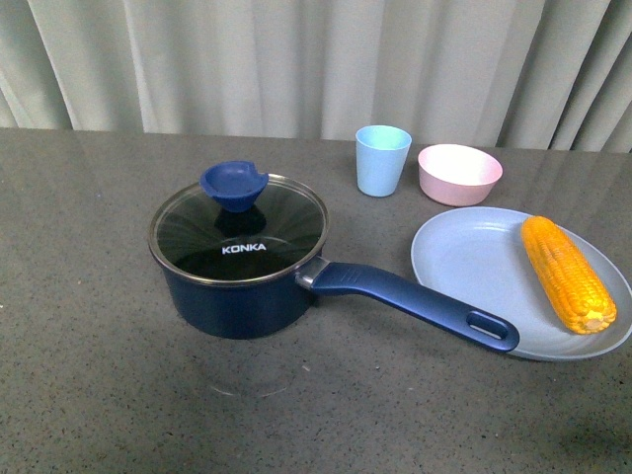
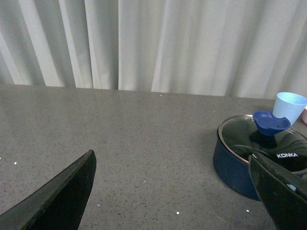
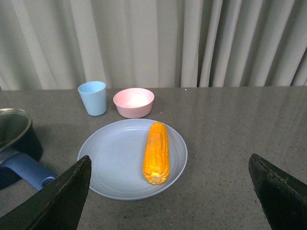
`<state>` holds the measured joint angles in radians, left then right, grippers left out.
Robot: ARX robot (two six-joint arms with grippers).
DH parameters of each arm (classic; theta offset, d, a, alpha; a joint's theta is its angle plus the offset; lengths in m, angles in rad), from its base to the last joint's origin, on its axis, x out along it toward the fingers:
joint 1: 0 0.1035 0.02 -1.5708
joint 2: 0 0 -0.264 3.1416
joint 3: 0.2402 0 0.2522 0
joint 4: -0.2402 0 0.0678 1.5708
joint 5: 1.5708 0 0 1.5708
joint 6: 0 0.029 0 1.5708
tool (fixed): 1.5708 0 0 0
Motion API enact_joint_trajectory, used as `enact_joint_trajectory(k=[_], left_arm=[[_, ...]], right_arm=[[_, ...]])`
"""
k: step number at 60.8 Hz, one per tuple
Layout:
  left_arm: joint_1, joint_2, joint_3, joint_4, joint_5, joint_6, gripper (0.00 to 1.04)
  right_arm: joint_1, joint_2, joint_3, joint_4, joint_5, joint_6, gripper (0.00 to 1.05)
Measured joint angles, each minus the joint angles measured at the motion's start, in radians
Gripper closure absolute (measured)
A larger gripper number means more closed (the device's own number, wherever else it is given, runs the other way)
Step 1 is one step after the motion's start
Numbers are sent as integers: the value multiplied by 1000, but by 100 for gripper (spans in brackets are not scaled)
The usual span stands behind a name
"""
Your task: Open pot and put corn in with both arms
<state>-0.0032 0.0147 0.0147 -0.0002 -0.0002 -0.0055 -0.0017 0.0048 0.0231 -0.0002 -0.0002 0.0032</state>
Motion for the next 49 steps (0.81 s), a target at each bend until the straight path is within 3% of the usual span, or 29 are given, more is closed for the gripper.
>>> enact_joint_trajectory(k=[37, 44, 49], left_arm=[[0, 0, 0, 0, 0, 0, 9], [88, 143, 68, -149, 262, -23, 9], [113, 285, 88, -76, 314, -26, 9]], right_arm=[[0, 0, 0, 0, 0, 0, 9], [0, 0, 0, 0, -1, 0, 9], [0, 0, 0, 0, 0, 0, 9]])
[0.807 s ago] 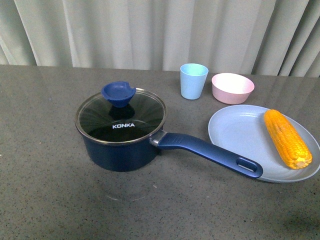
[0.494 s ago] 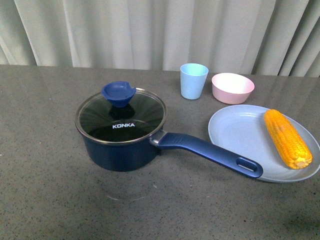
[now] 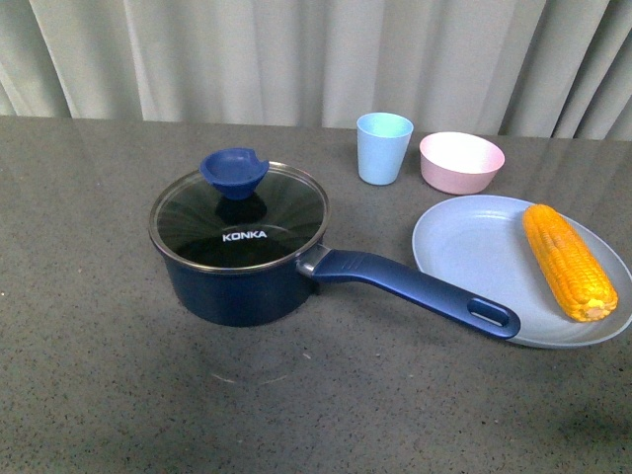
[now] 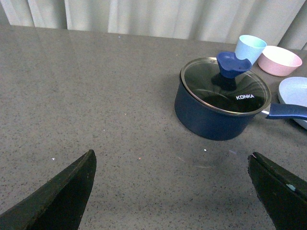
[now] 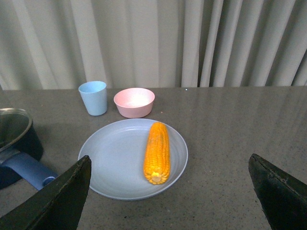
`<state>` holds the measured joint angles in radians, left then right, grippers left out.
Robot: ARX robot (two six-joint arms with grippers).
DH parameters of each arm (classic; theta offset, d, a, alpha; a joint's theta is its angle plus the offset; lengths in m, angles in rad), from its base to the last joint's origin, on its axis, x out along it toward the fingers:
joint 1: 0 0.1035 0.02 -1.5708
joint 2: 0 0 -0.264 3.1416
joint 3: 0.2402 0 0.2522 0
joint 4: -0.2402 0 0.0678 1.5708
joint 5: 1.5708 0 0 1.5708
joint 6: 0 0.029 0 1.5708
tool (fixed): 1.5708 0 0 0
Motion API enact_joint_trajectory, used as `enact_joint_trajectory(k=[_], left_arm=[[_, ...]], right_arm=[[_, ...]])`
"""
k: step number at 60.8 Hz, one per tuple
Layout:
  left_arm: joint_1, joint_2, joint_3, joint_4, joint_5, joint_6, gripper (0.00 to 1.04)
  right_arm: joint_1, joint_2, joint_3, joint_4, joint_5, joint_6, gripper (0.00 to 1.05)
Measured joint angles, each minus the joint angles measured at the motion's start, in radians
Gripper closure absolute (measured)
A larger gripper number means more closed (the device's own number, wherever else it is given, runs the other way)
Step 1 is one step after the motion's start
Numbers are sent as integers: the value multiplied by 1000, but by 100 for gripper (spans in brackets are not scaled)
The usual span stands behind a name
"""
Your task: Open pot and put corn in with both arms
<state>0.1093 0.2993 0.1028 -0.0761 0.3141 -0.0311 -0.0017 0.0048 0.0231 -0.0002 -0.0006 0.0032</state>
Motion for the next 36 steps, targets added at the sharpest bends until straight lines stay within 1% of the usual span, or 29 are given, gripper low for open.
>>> enact_joint_trajectory(k=[9, 16, 22, 25, 28, 36], left_arm=[[-8, 334, 84, 300, -6, -10, 9], [-59, 595, 145, 518, -45, -19, 9], [-110, 820, 203, 676, -79, -33, 9], [-133, 903, 231, 723, -87, -39, 9], [-180, 1046, 284, 780, -106, -46, 9], [-244, 1209, 367, 826, -129, -50, 9]], right_arm=[[0, 0, 0, 0, 0, 0, 9], [0, 0, 0, 0, 0, 0, 9], [0, 0, 0, 0, 0, 0, 9], [0, 0, 0, 0, 0, 0, 9], [0, 0, 0, 0, 0, 0, 9], [0, 0, 0, 0, 0, 0, 9]])
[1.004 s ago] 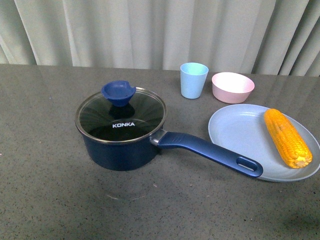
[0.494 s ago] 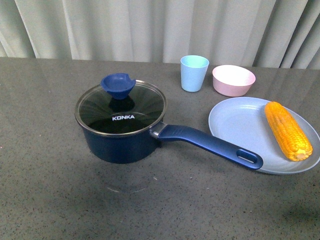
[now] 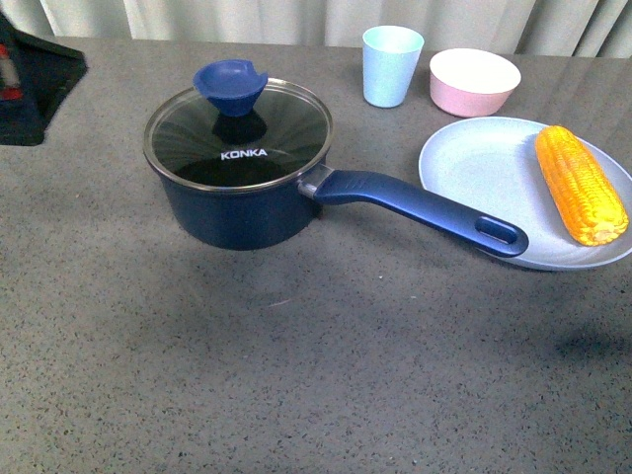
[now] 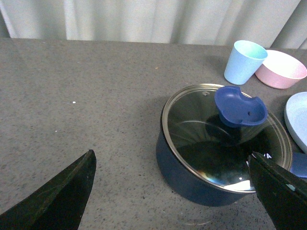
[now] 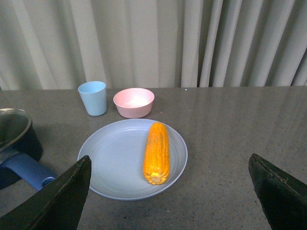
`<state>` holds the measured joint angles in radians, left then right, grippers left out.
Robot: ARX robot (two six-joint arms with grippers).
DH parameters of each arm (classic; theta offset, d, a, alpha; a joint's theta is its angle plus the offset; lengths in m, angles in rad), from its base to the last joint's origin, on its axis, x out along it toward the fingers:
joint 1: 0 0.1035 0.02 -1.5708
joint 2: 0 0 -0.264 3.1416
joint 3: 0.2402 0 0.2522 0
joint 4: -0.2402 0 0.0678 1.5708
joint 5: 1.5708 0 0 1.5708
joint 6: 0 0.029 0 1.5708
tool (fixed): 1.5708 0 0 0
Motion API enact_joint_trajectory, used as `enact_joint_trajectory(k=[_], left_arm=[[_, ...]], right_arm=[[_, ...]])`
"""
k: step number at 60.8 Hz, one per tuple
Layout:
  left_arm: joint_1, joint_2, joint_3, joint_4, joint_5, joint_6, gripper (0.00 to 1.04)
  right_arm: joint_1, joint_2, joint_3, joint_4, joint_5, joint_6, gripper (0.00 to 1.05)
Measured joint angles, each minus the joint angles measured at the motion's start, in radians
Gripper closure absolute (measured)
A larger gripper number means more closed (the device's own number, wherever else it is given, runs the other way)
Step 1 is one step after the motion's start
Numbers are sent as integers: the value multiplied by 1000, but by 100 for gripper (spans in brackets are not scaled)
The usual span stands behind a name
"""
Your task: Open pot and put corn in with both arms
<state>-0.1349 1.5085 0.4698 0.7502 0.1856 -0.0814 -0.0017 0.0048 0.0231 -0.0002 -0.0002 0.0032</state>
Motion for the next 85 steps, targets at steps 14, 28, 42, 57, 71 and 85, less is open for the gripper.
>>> enact_joint_trajectory(k=[14, 28, 42, 57, 71, 85], left_arm=[[-86, 177, 106, 45, -26, 3, 9], [-127, 280, 201, 64, -37, 30, 9], [-140, 339, 262, 67, -24, 45, 9], [-174, 377, 311, 67, -1, 66, 9], [-213, 422, 349, 61, 2, 98, 9], [-220, 463, 413, 41, 1, 114, 9]], right_arm=[[0, 0, 0, 0, 0, 0, 9], [0, 0, 0, 0, 0, 0, 9], [0, 0, 0, 0, 0, 0, 9], [0, 0, 0, 0, 0, 0, 9], [0, 0, 0, 0, 0, 0, 9], [0, 0, 0, 0, 0, 0, 9]])
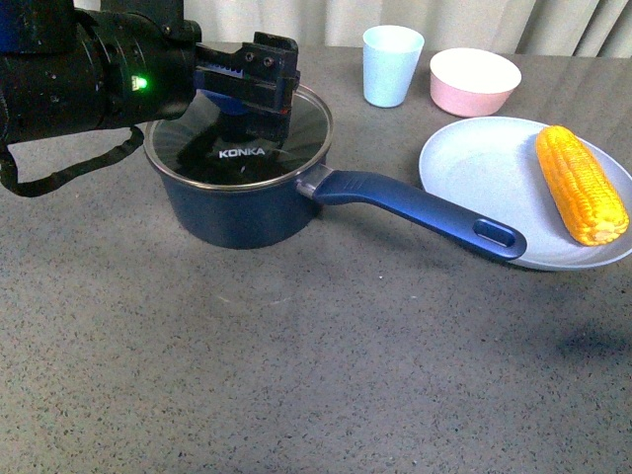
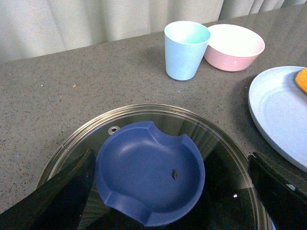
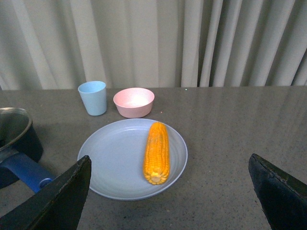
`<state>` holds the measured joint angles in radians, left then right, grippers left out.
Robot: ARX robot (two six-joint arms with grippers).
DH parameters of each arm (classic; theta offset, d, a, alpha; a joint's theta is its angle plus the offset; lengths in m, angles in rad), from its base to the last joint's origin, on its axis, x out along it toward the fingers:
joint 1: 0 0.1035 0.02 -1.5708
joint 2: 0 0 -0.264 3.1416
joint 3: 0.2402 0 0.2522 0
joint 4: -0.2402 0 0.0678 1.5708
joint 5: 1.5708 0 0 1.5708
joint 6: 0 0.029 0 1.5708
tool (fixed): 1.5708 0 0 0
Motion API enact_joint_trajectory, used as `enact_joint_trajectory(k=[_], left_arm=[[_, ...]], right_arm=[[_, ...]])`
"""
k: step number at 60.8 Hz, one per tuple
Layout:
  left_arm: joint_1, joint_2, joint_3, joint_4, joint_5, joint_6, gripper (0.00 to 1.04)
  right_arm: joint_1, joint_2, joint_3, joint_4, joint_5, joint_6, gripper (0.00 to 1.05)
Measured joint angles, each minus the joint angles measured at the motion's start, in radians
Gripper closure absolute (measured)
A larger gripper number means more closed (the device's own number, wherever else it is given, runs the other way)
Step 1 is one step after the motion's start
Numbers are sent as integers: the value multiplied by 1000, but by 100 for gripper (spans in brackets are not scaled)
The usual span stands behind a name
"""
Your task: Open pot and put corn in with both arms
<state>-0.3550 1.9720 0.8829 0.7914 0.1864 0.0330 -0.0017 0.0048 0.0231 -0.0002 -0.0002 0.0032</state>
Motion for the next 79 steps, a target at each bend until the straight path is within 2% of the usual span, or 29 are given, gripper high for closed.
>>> enact_joint_trajectory(k=[57, 65, 69, 79], left_arm=[[6, 110, 99, -26, -50, -12, 9], [6, 110, 99, -26, -56, -12, 29], [5, 110, 100, -29, -63, -12, 43], [3, 110, 102, -32, -70, -12, 46]], right_arm=[[0, 0, 0, 0, 0, 0, 9], [0, 0, 0, 0, 0, 0, 9], [0, 0, 0, 0, 0, 0, 9], [0, 0, 0, 0, 0, 0, 9]])
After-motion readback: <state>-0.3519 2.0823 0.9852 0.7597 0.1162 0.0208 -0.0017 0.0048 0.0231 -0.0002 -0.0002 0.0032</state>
